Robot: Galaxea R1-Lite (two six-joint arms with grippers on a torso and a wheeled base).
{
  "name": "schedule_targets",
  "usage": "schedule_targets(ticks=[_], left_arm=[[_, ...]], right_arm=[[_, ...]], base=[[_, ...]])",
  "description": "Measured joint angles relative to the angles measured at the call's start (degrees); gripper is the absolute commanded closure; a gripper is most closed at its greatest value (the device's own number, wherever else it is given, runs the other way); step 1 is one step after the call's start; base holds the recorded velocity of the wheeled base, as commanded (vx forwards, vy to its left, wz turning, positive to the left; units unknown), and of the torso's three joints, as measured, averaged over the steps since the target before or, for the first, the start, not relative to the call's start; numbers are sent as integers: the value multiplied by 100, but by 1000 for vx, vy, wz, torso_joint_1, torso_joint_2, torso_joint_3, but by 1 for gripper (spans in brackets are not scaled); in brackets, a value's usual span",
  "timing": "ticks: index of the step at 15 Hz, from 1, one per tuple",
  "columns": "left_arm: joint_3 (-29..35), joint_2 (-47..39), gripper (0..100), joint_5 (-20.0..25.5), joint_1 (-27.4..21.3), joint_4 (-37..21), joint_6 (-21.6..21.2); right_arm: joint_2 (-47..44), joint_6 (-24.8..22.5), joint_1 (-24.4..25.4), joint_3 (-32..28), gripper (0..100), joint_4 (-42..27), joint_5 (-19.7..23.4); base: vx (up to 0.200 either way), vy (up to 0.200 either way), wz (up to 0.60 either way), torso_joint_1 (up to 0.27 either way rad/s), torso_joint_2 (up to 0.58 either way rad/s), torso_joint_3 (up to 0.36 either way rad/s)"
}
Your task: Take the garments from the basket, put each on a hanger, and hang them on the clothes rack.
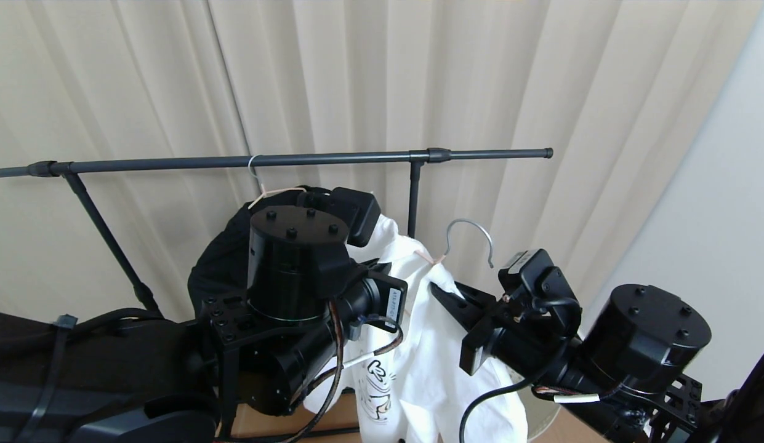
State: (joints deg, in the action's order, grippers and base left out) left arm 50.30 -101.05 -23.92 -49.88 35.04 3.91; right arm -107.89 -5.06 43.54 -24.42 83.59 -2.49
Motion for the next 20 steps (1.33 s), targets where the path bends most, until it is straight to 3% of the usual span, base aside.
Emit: schedule_targets(ticks=[1, 9, 13, 18, 20], left_arm=[[-20, -16, 0, 2, -4, 68, 0], [-206, 201, 0, 0, -4, 183, 2], [-599, 833, 0, 85, 218, 163, -356], [-1084, 1676, 0, 846, 848, 148, -552], [-1351, 1924, 0, 1213, 1133, 152, -550]], right_arm=[[4, 0, 0, 17, 100, 2, 0], [34, 6, -2, 35, 100, 79, 49], [54, 0, -116, 55, 100, 249, 328], [235, 6, -555, 174, 100, 293, 1209], [336, 5, -863, 308, 100, 297, 1852]], base=[[0, 0, 0, 0, 0, 0], [0, 0, 0, 0, 0, 0], [0, 0, 0, 0, 0, 0], [0, 0, 0, 0, 0, 0], [0, 0, 0, 0, 0, 0]])
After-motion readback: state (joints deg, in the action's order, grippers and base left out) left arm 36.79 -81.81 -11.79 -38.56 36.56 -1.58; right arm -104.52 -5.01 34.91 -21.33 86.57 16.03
